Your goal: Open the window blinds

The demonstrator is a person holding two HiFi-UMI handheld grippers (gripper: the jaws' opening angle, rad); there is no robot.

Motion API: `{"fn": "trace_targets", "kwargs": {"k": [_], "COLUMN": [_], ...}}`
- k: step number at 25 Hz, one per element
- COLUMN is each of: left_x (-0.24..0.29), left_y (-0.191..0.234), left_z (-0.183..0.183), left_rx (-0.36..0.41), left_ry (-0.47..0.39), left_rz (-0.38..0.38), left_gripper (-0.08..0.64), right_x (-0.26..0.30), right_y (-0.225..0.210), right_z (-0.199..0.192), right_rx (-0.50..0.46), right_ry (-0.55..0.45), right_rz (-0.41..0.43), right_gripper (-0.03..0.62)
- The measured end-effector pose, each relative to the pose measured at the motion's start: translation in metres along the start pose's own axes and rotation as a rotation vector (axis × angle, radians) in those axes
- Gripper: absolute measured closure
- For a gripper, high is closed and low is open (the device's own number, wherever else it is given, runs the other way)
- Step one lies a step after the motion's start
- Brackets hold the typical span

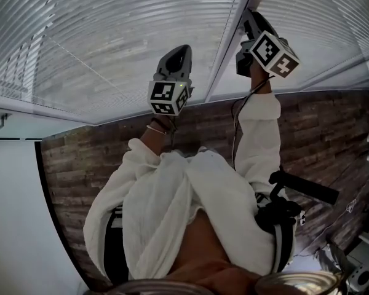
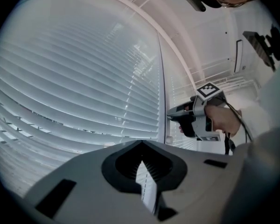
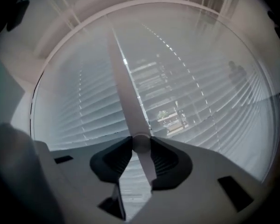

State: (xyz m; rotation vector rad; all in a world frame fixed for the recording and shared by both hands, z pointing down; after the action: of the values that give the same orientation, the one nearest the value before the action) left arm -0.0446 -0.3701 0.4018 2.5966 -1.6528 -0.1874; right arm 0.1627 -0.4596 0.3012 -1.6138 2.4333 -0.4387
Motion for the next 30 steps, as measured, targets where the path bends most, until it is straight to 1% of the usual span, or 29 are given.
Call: {"fn": "trace_targets", "kwargs": {"k": [1, 2, 5, 6, 7, 8, 10, 12, 13, 14, 15, 16, 18, 20, 24, 26, 27, 28, 29, 30], "left_x": [-0.001, -0.002, -0.002, -0.001, -0.001, 0.0, 0.002, 0.002, 0.002, 0.003, 0.003, 0.003, 0.003, 0.004, 0.005, 0.006, 0.007, 0.007, 0.008, 0.008], "left_y": [0.0, 0.0, 0.002, 0.002, 0.002, 0.002, 0.0, -0.001, -0.001, -0.001, 0.0, 0.0, 0.0, -0.002, -0.002, -0.003, -0.004, -0.005, -0.006, -0.007], "left_z": [0.0, 0.0, -0.003, -0.004, -0.005, -0.005, -0.004, -0.003, -0.002, -0.001, -0.001, -0.001, -0.002, -0.005, -0.009, -0.008, -0.008, -0.007, -0.005, -0.005], "left_rx": [0.001, 0.003, 0.003, 0.001, 0.001, 0.001, 0.003, 0.009, 0.012, 0.014, 0.014, 0.012, 0.01, 0.01, 0.004, 0.001, 0.0, 0.001, 0.002, 0.004], "left_ry": [0.001, 0.004, 0.013, 0.014, 0.015, 0.016, 0.016, 0.014, 0.013, 0.012, 0.011, 0.009, 0.01, 0.014, 0.023, 0.022, 0.02, 0.017, 0.014, 0.012], "left_rz": [0.0, -0.001, 0.001, 0.003, 0.003, 0.003, 0.0, -0.003, -0.004, -0.004, -0.003, -0.003, -0.004, -0.009, -0.013, -0.013, -0.014, -0.015, -0.016, -0.018], "left_gripper": [0.561, 0.561, 0.561, 0.561, 0.561, 0.561, 0.561, 0.561, 0.561, 0.561, 0.561, 0.561, 0.561, 0.561, 0.561, 0.561, 0.561, 0.561, 0.561, 0.561], "right_x": [-0.001, -0.002, -0.001, 0.0, 0.001, 0.001, 0.0, -0.001, -0.001, 0.0, 0.0, 0.0, 0.0, 0.0, 0.0, 0.001, 0.001, 0.001, 0.001, 0.0], "right_y": [0.002, 0.004, 0.014, 0.016, 0.015, 0.013, 0.008, 0.004, 0.003, 0.003, 0.004, 0.005, 0.007, 0.008, 0.017, 0.022, 0.023, 0.022, 0.019, 0.015], "right_z": [0.001, 0.002, 0.0, -0.002, -0.002, -0.002, -0.001, -0.002, -0.003, -0.003, -0.003, -0.003, -0.004, -0.005, -0.005, -0.004, -0.003, -0.003, -0.003, -0.004], "right_rx": [-0.063, -0.162, -0.579, -0.659, -0.667, -0.617, -0.446, -0.292, -0.244, -0.221, -0.225, -0.248, -0.332, -0.445, -0.731, -0.819, -0.829, -0.801, -0.73, -0.622], "right_ry": [0.007, 0.017, 0.065, 0.078, 0.084, 0.082, 0.056, 0.026, 0.015, 0.005, -0.003, -0.011, -0.019, -0.006, 0.029, 0.031, 0.028, 0.023, 0.016, 0.007], "right_rz": [-0.014, -0.037, -0.144, -0.156, -0.148, -0.127, -0.078, -0.052, -0.051, -0.059, -0.072, -0.089, -0.113, -0.123, -0.151, -0.153, -0.15, -0.144, -0.134, -0.118], "right_gripper": [0.465, 0.465, 0.465, 0.465, 0.465, 0.465, 0.465, 0.465, 0.465, 0.463, 0.463, 0.465, 0.465, 0.465, 0.465, 0.465, 0.465, 0.465, 0.463, 0.465]}}
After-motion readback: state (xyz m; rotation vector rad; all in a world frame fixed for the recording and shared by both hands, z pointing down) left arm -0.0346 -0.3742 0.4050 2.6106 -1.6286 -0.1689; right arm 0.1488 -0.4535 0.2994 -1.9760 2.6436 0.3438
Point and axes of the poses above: the fingertips, and each gripper's own axes: x forward along the fingers, y to its left, z out of its top, the point moved 6 cm from there along -x, backward along the fingers, and after that the axes turned 2 degrees about y, right-handed, at the moved point
